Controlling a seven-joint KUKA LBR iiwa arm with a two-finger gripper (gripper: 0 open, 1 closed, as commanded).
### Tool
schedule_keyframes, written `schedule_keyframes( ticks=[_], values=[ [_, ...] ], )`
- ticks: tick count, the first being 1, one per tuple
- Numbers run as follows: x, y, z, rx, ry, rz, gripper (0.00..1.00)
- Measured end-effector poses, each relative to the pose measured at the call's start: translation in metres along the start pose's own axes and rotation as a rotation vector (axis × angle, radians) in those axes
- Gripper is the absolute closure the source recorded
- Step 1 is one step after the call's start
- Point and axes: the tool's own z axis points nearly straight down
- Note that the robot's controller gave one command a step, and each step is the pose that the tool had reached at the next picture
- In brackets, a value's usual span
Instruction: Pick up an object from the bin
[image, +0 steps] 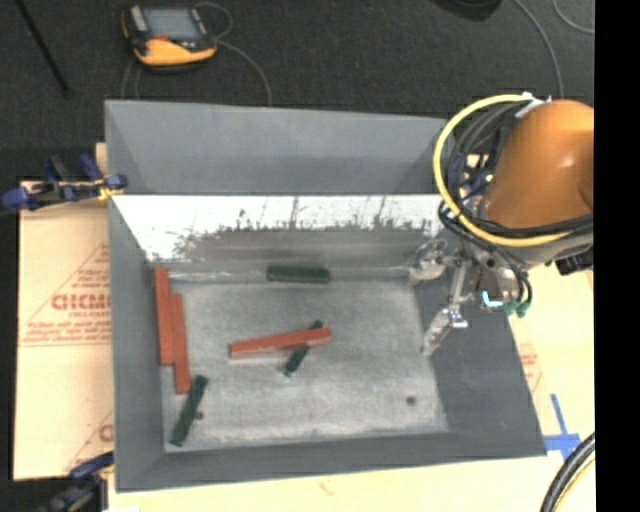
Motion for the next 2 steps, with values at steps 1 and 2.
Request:
schedule_keyframes(
  ticks=[1,2],
  values=[
    [-0.0015,0.0003,-0.0039,0.001,-0.008,-0.004,1.00],
    [-0.0015,0.0003,-0.0039,0.001,-0.008,-0.005,1.00]
  ],
)
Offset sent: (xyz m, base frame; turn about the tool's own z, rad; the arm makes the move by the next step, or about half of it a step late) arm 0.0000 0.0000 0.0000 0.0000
